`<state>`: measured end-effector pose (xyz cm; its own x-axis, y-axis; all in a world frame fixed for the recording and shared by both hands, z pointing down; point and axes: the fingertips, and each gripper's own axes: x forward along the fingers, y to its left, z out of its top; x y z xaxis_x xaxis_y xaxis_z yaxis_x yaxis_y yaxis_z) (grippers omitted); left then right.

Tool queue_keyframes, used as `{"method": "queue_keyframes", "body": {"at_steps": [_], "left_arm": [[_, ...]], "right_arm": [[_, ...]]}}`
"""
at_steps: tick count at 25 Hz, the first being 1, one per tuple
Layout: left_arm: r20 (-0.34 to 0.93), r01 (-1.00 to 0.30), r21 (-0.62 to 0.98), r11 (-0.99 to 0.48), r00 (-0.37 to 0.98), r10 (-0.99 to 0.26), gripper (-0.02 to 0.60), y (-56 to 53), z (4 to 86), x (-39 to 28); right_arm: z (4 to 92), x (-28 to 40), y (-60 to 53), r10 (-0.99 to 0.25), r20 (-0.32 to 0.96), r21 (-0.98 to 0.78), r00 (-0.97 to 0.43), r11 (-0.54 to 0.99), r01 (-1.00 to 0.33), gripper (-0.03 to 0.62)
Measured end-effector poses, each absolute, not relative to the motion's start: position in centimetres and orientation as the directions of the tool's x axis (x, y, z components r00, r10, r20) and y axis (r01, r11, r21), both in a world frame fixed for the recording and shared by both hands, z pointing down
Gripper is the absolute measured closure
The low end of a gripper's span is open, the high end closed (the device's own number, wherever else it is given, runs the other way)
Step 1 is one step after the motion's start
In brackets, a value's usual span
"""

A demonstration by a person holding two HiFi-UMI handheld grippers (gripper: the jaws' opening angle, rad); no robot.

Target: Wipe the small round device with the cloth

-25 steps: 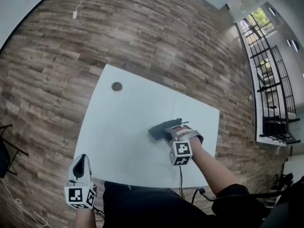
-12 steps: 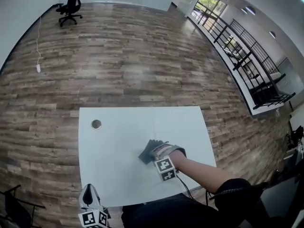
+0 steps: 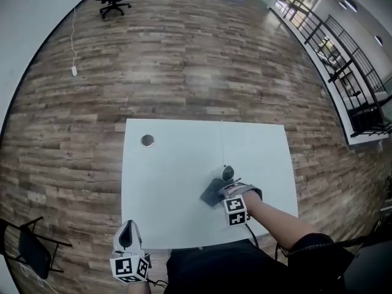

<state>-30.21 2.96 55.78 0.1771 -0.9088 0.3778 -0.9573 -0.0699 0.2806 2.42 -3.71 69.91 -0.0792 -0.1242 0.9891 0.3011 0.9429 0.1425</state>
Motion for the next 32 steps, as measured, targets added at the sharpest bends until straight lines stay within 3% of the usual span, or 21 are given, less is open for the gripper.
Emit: {"method": "queue_keyframes", "body": {"at_steps": [4,7,9,11,16,20,25,32], "left_arm": [[0.374,-0.957,0.270,-0.109,0.208,-0.904,0.574,2.0,55.0,-29.0],[0.375,-0.953,0.261,-0.155,0.248,-0.893,0.574,1.1,54.2,-27.6],[0.373,-0.950,0.250,-0.187,0.272,-0.887,0.574,0.4,53.5,-26.7],[0.371,-0.948,0.238,-0.211,0.289,-0.883,0.574,-0.1,53.0,-25.8],[0.364,-0.936,0.192,-0.296,0.348,-0.864,0.574,-1.7,51.6,-24.1],[0.342,-0.927,0.154,-0.343,0.375,-0.861,0.574,-2.7,50.2,-23.4],[0.346,-0.928,0.115,-0.355,0.372,-0.861,0.574,-3.5,49.7,-24.0],[0.340,-0.925,0.120,-0.361,0.381,-0.860,0.574,-3.9,50.0,-23.6]], "right_arm": [[68.8,3.7,-4.3,-0.153,0.983,0.168,-0.098,0.970,0.177,0.525],[64.4,2.3,-5.7,-0.199,0.942,0.209,-0.270,0.978,0.010,0.525],[59.3,1.0,-7.8,-0.304,0.861,0.295,-0.408,0.952,-0.086,0.525],[54.6,0.8,-10.3,-0.451,0.764,0.447,-0.461,0.886,-0.126,0.525],[53.1,2.2,-16.2,-0.703,0.639,0.716,-0.313,0.692,-0.091,0.525],[60.7,2.3,-15.5,-0.648,0.735,0.663,-0.203,0.748,0.013,0.525],[65.1,0.9,-12.9,-0.574,0.785,0.575,-0.235,0.815,-0.071,0.525],[66.9,1.3,-10.2,-0.485,0.844,0.493,-0.227,0.870,-0.025,0.525]]}}
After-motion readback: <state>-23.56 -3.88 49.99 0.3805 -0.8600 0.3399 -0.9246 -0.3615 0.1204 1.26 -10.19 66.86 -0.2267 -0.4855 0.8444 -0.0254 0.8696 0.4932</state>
